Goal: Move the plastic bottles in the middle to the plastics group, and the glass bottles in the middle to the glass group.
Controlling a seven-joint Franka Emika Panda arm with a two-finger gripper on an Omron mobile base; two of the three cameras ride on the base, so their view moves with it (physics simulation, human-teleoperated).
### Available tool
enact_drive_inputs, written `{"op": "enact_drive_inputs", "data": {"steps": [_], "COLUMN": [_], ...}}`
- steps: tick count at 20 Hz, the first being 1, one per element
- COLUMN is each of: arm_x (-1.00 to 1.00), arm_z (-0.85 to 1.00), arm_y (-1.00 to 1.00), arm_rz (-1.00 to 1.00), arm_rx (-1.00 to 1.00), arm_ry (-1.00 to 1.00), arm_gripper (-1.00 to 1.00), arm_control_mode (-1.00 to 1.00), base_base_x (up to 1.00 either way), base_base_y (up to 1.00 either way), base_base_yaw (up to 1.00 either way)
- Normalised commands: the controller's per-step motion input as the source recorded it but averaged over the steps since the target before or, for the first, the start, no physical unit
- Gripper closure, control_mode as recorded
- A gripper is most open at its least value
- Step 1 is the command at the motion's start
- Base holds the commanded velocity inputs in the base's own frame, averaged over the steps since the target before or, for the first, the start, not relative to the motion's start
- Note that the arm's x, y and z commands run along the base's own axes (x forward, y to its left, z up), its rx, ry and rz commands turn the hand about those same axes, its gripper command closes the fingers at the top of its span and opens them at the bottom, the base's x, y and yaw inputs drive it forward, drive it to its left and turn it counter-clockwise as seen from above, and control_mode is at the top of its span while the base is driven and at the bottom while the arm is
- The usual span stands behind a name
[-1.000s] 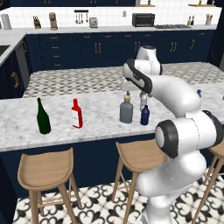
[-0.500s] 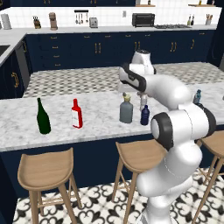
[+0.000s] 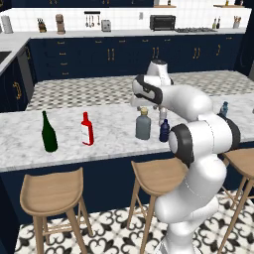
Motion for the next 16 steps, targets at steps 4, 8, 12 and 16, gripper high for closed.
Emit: {"op": "enact_drive_inputs", "data": {"steps": [4,8,12,16], "arm_x": [0.19,0.25,0.43,0.28], "arm_z": [0.0,-0.02,-0.14,-0.13], "arm_y": [-0.35,-0.07,0.0,0.0], "arm_rz": [0.0,0.0,0.0,0.0], "arm_rx": [0.0,0.0,0.0,0.0], "arm_ry": [0.0,0.0,-0.03,0.0], "arm_gripper": [-1.0,-1.0,-1.0,-1.0], "arm_control_mode": [-1.0,-1.0,-1.0,-1.0], "base_base_x": [0.0,0.0,0.0,0.0], "base_base_y": [0.0,0.0,0.0,0.0], "base_base_yaw": [0.0,0.0,0.0,0.0]}}
